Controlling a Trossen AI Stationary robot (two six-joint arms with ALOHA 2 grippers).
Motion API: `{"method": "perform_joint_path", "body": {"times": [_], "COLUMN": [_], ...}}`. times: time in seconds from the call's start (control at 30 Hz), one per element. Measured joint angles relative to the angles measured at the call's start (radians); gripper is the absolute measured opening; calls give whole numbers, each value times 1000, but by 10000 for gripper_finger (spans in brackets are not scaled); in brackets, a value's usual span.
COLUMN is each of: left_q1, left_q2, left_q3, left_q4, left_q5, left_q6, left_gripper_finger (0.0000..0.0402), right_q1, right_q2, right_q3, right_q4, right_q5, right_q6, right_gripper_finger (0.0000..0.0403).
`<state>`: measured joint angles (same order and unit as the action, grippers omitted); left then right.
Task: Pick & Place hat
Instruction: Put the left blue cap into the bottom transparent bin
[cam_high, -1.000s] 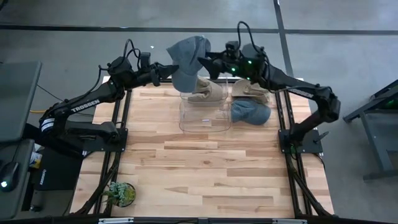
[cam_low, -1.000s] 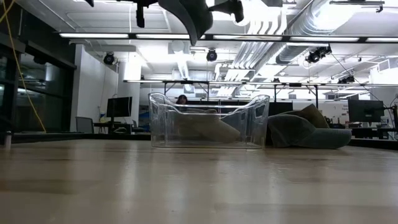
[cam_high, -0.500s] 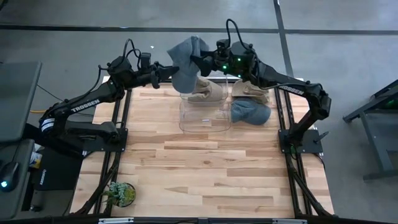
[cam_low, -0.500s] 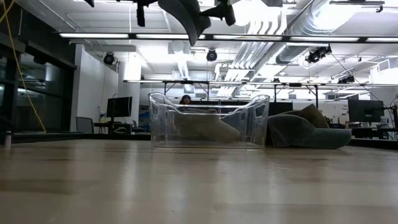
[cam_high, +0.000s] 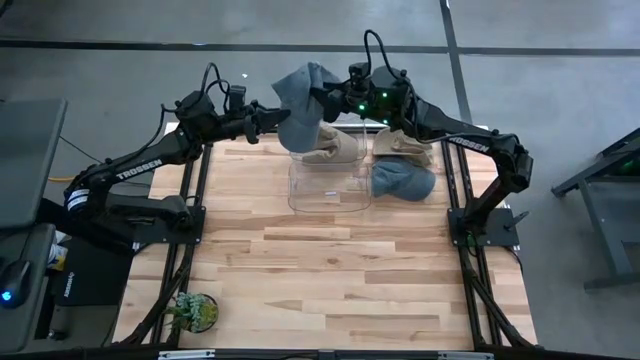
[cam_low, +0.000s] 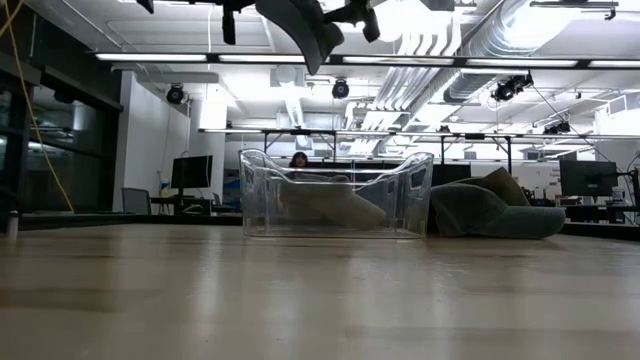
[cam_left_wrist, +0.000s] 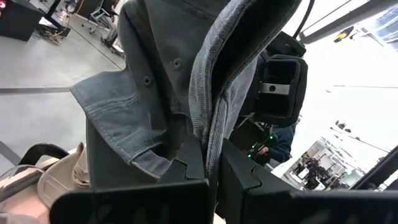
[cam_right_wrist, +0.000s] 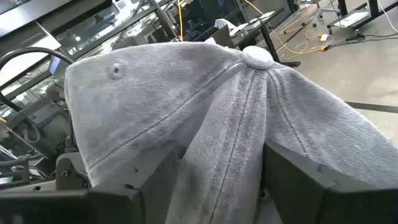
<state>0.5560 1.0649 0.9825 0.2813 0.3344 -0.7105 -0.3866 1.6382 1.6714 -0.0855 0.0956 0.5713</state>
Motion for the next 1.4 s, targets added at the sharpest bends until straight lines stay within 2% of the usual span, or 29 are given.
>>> {"method": "perform_joint_path", "body": {"times": [0.27,0.5,0.9,1.07,1.4], "left_q1": [0,0,0,0,0], "left_q2": [0,0,0,0,-16], "left_q3": [0,0,0,0,0], "left_q4": [0,0,-19,-24,-34], "left_q5": [0,-1,-30,-31,-26], "left_q6": [0,-1,0,1,-53], "left_gripper_finger": [0,0,14,63,233], "right_q1": [0,0,0,0,0], "right_q2": [0,0,0,0,-1], "right_q3": [0,0,0,0,0], "right_q4": [-4,0,0,0,-6], "right_q5": [-13,-54,-46,-47,-50], "right_q6": [-9,-56,-78,-82,-103], "right_gripper_finger": [120,11,3,3,1]}}
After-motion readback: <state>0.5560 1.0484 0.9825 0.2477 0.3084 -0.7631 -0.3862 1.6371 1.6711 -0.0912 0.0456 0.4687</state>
